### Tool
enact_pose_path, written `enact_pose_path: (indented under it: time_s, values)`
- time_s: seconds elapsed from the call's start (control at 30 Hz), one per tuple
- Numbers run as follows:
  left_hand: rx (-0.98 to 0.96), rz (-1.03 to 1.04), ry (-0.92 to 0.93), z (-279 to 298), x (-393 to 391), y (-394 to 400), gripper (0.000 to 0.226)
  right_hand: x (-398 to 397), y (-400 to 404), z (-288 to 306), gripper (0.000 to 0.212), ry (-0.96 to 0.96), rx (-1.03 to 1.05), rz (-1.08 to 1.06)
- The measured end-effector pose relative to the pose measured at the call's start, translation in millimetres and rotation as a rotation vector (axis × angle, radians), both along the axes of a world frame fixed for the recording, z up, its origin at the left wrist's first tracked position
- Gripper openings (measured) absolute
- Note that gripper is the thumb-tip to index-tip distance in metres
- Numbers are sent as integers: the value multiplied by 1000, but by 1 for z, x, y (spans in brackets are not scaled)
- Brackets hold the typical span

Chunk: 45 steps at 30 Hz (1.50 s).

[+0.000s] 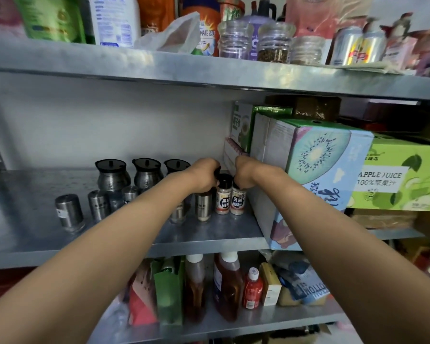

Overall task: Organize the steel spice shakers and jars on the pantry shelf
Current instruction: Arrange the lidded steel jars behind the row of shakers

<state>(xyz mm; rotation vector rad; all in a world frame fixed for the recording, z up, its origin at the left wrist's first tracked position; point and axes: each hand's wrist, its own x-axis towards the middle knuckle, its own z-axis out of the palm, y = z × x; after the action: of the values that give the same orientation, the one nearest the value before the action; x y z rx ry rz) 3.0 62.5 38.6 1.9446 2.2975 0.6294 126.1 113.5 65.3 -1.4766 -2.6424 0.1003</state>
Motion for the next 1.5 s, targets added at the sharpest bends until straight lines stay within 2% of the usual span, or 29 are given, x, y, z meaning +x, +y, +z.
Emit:
enact_pose_path:
  time_s: [0.13,0.27,0.43,0.53,0.7,0.87,0.93,1.1,1.3,1.4,1.5]
  values:
    - [66,-23,10,17,-15,-25,35,2,-9,11,63,150,17,113]
    - [23,-26,147,30,-35,-57,30,-10,-23,11,49,187,-7,201]
    - [-140,-35,299,31,-42,-83,24,-22,-43,6,52,123,-61,258]
    - [-214,-53,346,28,-39,-89,26,-25,-48,-2,49,75,-21,271]
    - [-281,-31,322,18,-48,-87,29,-28,-52,-3,44,90,-41,284]
    - [-187,-33,262,8,-49,-80,13,-33,-53,-10,48,-8,-1,260]
    - [-179,-30,256,4,-48,-77,13,-37,-52,-13,48,-40,-9,244]
    - [-162,-5,258,1,-46,-68,5,-43,-50,-8,40,-103,-11,244]
    - [-122,17,207,-2,-40,-52,22,-42,-41,-7,39,-141,107,254]
    - [-106,27,204,-2,-38,-45,19,-44,-39,-6,39,-143,186,289]
    - [-107,30,186,-3,-38,-41,18,-47,-33,-7,43,-141,177,295]
